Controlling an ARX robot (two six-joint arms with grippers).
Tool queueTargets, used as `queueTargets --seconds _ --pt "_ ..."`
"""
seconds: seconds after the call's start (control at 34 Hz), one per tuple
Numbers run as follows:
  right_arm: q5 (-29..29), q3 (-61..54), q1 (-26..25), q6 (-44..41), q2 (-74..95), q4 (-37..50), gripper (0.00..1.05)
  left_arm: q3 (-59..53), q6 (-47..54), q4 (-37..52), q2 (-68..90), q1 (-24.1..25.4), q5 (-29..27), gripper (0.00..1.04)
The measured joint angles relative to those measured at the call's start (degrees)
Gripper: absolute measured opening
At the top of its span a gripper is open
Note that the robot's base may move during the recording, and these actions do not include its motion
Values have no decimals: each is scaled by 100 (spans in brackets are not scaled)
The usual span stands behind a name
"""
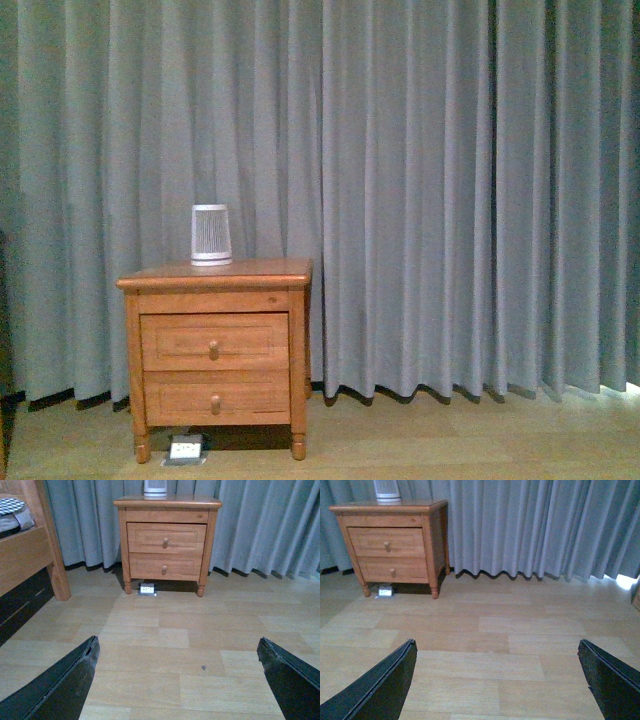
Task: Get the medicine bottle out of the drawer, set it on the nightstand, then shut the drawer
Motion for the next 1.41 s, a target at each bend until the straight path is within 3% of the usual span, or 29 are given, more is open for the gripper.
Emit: queueTargets --seconds 1.41 --pt "0 0 0 0 2 0 98 0 0 0 0 0 4 98"
